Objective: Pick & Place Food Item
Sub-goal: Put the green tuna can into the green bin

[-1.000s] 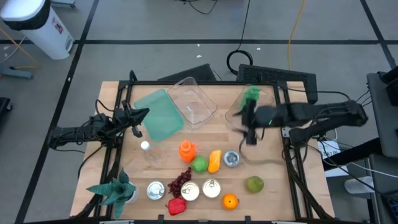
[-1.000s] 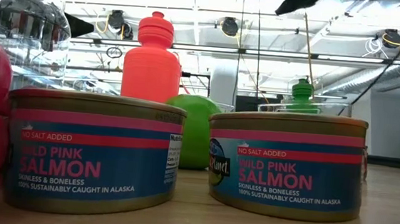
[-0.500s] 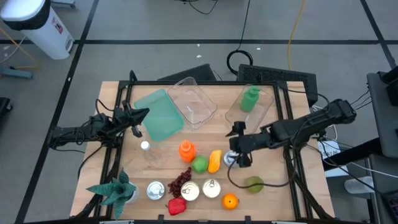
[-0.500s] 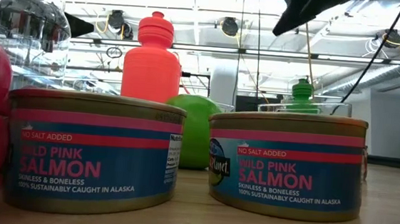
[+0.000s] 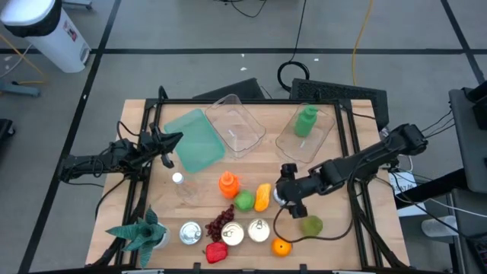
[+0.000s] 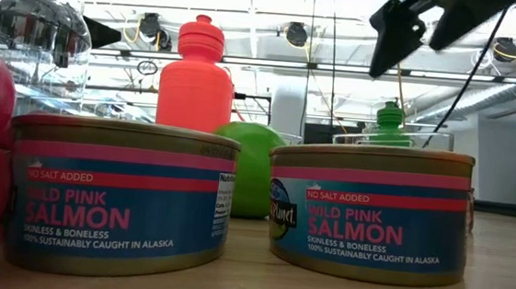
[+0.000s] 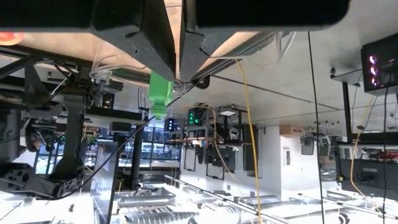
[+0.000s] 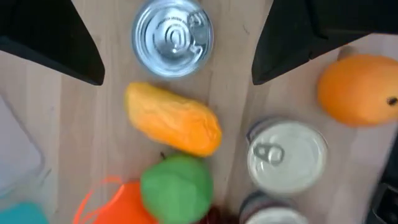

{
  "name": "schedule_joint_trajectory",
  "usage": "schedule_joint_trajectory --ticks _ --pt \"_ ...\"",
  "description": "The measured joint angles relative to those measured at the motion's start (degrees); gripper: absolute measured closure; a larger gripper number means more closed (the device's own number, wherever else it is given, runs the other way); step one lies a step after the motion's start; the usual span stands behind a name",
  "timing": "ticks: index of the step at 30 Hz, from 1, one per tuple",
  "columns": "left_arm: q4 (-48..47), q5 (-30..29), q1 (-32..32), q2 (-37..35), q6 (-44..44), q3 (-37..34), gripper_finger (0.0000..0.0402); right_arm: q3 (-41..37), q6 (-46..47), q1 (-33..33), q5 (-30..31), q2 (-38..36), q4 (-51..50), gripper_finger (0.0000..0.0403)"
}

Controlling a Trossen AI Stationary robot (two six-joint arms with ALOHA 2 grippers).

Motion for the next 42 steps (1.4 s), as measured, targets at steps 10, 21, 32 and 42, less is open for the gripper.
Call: schedule_joint_trajectory --ticks 10,21,32,42 --pt "-0.3 0.1 0.0 0.0 0.0 0.0 0.0371 0.0 0.5 -0.1 0.5 5.2 -3.5 0.0003" --pt "-0.4 0.1 0.0 0.0 0.0 0.0 0.0371 -2.8 1.1 -0.6 2.9 9.0 -2.9 0.0003" --pt "-0.7 0.1 0.0 0.0 0.0 0.0 0.0371 -5.6 1.1 -2.8 3.0 9.0 -0.5 0.0003" --pt "-1.1 0.1 0.0 0.0 0.0 0.0 0.0371 -6.1 1.2 -2.9 0.2 9.0 0.0 0.0003"
